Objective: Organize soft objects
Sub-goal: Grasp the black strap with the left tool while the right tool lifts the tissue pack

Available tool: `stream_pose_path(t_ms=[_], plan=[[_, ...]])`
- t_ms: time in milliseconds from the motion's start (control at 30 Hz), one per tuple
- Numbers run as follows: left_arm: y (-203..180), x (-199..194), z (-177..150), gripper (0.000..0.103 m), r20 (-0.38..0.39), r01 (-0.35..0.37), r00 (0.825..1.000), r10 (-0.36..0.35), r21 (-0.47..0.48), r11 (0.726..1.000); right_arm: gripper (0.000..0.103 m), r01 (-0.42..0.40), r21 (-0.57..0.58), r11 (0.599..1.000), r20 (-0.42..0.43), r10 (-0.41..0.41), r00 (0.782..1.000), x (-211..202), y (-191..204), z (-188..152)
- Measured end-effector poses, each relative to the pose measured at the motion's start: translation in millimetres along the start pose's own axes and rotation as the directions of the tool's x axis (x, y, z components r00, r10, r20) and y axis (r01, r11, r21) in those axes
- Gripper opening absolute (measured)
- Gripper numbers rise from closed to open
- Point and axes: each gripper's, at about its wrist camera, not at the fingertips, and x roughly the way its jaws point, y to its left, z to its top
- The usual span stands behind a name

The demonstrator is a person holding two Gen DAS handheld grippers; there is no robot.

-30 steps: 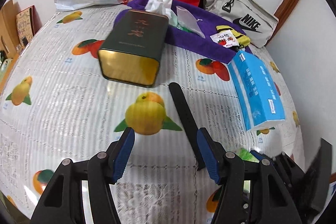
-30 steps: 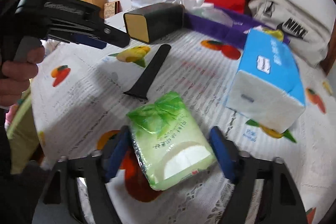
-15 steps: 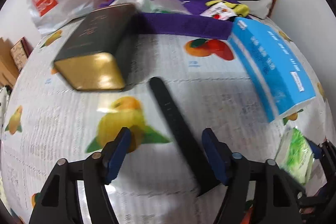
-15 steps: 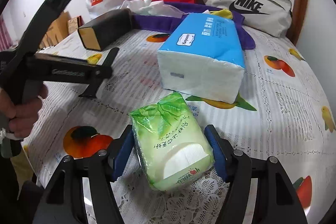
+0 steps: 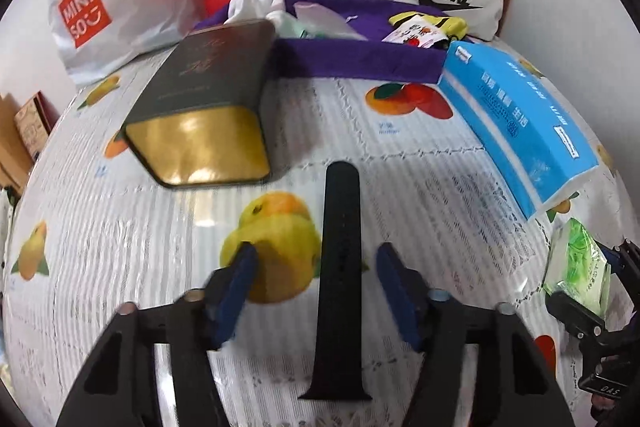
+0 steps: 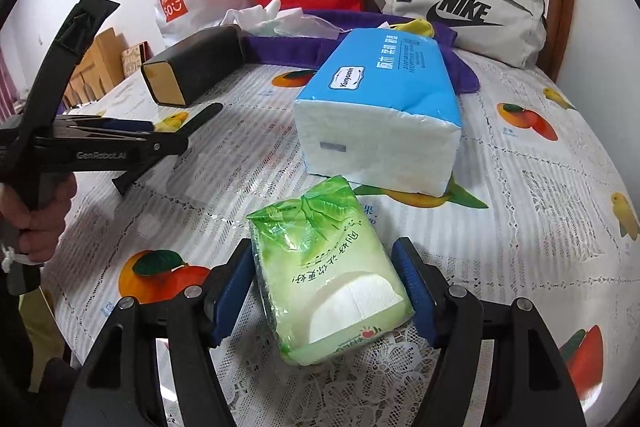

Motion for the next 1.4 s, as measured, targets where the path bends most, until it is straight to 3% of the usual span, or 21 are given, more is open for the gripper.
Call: stream_pose_path(t_ms=[67, 133, 233, 367, 567, 933, 1167, 1400], plan=[[-3.7, -1.4, -0.1, 0.026, 0.008, 0.029, 1.0, -0.03, 0.025, 0.999, 0.069, 0.01, -0.006, 1.0, -0.003, -0.01, 1.0, 0.4, 1.6, 0.1], [-11.9, -2.2, -1.3, 0.02, 0.015, 0.028, 0.999, -0.029, 0.066, 0.997, 0.069, 0.018, -0.001, 1.0, -0.002, -0.018, 1.0, 0.9, 1.9, 0.3], [-18.1, -3.8, -3.0, 0.02, 0.025, 0.003, 1.0, -0.006, 0.092, 0.996, 0.07, 0.017, 0.001, 1.0, 0.001, -0.017, 1.0, 0.9, 1.8, 0.4], [-8.2, -3.0, 0.0, 0.02, 0.016, 0.052, 0.998, -0.053, 0.029, 0.998, 0.07, 0.02, 0.0, 1.0, 0.005, -0.02, 1.0, 1.5, 2.3, 0.4], [-2.0, -4.0, -2.8, 0.02, 0.024, 0.087, 0.996, -0.088, 0.019, 0.996, 0.071, 0.027, -0.009, 1.0, 0.001, -0.027, 1.0, 2.6, 2.8, 0.8], [3.0, -6.4, -5.4, 0.02, 0.021, 0.103, 0.994, -0.103, -0.008, 0.995, 0.071, 0.035, 0.002, 0.999, -0.019, -0.035, 0.999, 4.5, 1.4, 4.7], [24.0, -18.5, -16.6, 0.02, -0.011, 0.001, 1.0, -0.001, -0.022, 1.0, 0.071, 0.039, 0.003, 0.999, -0.035, -0.039, 0.999, 5.5, 0.7, 6.7], [44.8, -21.9, -23.0, 0.022, -0.015, 0.018, 1.0, -0.019, -0.071, 0.997, 0.071, 0.038, 0.0, 0.999, -0.045, -0.038, 0.998, 6.4, -0.3, 8.3]])
